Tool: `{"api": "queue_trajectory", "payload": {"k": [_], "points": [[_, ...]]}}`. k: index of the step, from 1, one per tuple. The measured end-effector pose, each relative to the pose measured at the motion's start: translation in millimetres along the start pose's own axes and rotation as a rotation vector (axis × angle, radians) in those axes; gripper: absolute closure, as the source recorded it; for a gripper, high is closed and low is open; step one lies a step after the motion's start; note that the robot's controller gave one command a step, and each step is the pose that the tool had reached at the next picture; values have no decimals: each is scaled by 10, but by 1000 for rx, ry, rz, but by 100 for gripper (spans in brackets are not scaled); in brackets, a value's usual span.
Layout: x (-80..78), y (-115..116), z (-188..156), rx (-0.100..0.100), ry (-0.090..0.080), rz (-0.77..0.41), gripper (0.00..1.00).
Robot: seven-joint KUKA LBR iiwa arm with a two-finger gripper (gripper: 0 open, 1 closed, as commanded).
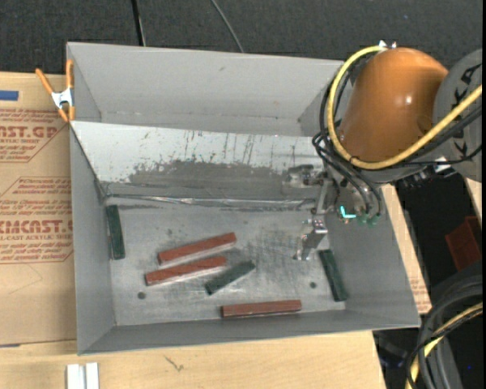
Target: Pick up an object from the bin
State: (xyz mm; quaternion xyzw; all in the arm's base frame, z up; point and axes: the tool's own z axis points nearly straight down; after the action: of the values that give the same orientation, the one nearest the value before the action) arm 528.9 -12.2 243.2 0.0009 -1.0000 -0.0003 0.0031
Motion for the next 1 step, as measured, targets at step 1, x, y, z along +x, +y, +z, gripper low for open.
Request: {"api": "queue_trajectory", "payload": {"k": [1], "points": [[-15, -1, -41, 0, -8, 0, 0]]}}
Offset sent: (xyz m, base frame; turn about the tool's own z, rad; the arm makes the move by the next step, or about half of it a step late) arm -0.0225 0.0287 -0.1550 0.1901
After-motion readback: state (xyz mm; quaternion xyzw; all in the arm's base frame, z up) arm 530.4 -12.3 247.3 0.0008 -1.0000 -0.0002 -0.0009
